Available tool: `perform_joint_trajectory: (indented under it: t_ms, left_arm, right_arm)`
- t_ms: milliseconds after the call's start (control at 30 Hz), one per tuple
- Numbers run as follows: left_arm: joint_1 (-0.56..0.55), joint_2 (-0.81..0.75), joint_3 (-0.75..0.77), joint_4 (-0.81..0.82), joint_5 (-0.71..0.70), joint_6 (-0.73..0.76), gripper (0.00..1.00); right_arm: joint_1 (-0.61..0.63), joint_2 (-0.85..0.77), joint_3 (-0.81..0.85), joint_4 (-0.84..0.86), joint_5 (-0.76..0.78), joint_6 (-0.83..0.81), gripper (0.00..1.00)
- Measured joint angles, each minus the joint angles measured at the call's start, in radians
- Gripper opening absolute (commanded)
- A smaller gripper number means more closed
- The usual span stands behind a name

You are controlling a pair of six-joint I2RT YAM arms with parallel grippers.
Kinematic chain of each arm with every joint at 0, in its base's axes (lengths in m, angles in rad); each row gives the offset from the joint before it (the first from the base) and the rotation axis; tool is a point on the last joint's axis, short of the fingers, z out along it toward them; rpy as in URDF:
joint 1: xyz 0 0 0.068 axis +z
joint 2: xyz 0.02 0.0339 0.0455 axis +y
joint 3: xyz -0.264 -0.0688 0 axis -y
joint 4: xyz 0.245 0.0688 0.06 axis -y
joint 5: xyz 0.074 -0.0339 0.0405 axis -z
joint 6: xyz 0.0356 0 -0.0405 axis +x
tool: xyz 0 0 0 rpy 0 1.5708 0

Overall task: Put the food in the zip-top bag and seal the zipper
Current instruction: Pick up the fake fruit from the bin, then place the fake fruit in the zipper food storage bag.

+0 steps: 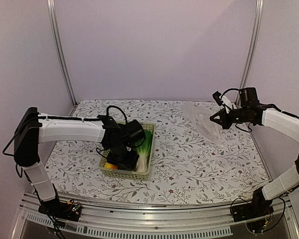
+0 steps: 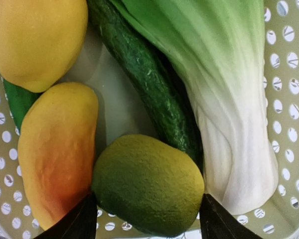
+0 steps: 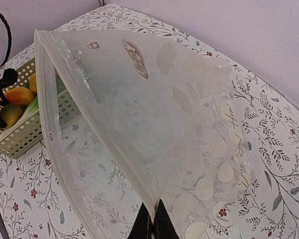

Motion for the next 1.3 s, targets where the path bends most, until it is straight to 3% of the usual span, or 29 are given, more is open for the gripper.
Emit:
perform_joint_trajectory:
  t_ms: [467,900,1067,1300]
  left_arm:
    - [-0.028,-0.039,-0.077,0.076,-0.039,0.016,0.39]
    - [-0.104,-0.190,-0.080,0.079,-0.188,-0.003,0.38]
    - [-0.119,-0.226,0.018,0.108,-0.249,0.021,0.38]
    - [-0.216,-0.180,0.217,0.310,-0.275,0.166,0.38]
  right_arm:
    - [0.000,0.000,-0.005,-0.004,-0.008,-0.026,0.00]
    - [0.000,0.002,-0.005,-0.011,0.019,-0.029,0.00]
    - [0.004,0.041,0.046,-0.062,0.038,-0.013,0.00]
    - [0.056,0.055,0.137,-0.161,0.087,-0.014,0.00]
